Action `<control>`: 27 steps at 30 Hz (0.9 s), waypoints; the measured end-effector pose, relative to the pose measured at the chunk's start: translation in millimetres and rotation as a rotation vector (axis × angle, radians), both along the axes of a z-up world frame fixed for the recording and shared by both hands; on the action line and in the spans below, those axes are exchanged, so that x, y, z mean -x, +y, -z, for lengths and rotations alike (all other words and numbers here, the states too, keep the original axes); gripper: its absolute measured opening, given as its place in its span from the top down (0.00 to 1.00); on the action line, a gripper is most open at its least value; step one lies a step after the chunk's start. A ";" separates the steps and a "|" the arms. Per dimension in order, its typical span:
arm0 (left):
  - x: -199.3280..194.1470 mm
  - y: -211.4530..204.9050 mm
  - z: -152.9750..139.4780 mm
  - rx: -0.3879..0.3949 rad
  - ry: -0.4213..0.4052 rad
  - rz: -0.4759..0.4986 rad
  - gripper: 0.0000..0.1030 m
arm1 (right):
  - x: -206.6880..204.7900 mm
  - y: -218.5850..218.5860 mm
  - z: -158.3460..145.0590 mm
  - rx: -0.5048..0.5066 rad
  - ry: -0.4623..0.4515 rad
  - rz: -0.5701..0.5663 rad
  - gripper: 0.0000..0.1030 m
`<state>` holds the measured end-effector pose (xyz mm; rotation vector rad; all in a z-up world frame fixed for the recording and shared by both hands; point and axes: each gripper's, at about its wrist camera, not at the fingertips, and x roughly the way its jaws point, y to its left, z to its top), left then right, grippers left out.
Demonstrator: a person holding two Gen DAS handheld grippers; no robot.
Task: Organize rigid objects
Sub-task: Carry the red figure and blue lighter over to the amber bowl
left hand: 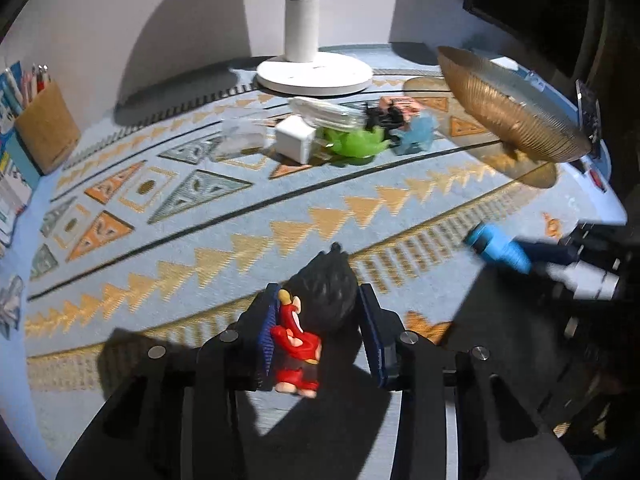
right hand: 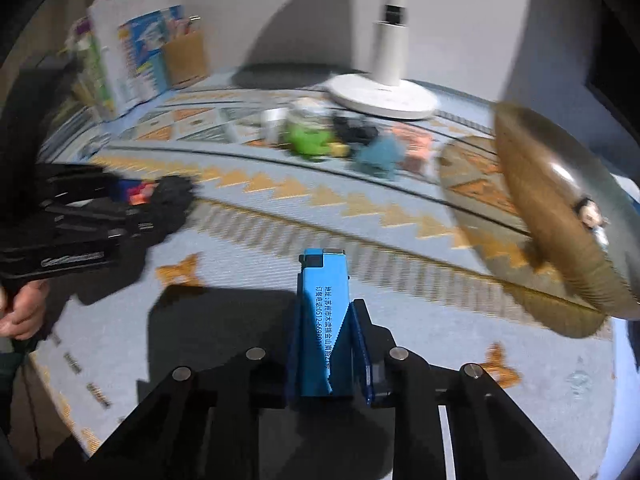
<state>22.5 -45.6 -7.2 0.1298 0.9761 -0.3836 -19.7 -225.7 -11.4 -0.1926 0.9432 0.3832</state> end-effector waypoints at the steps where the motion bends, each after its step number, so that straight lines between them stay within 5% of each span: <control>1: 0.5 -0.3 -2.4 0.018 0.004 -0.003 0.66 | 3.7 5.9 -0.5 -0.014 0.004 -0.025 0.77; 7: 2.0 -10.2 -29.0 0.082 -0.018 0.009 0.76 | 11.8 13.8 -14.6 -0.183 0.034 -0.103 0.77; 13: -8.9 -22.2 -45.7 0.088 -0.029 0.044 0.77 | 5.1 -20.6 -30.9 -0.244 -0.005 -0.025 0.77; 15: -14.4 -9.9 -38.7 0.100 0.024 0.004 0.62 | 1.0 -34.4 -25.1 -0.245 0.014 0.014 0.77; 20: -10.1 22.2 -17.2 0.175 0.147 -0.028 0.56 | -3.9 -57.1 -8.4 -0.262 0.059 0.064 0.77; 22: -3.4 21.0 -7.7 0.139 0.174 -0.012 0.39 | -5.5 -60.4 -5.5 -0.273 0.069 0.069 0.77; 23: 0.6 17.7 -4.4 0.112 0.170 -0.007 0.30 | -5.6 -60.9 -4.3 -0.277 0.071 0.071 0.77; 27: 9.9 -1.0 -0.9 0.018 0.078 0.005 0.32 | -6.5 -60.4 -0.6 -0.278 0.082 0.074 0.77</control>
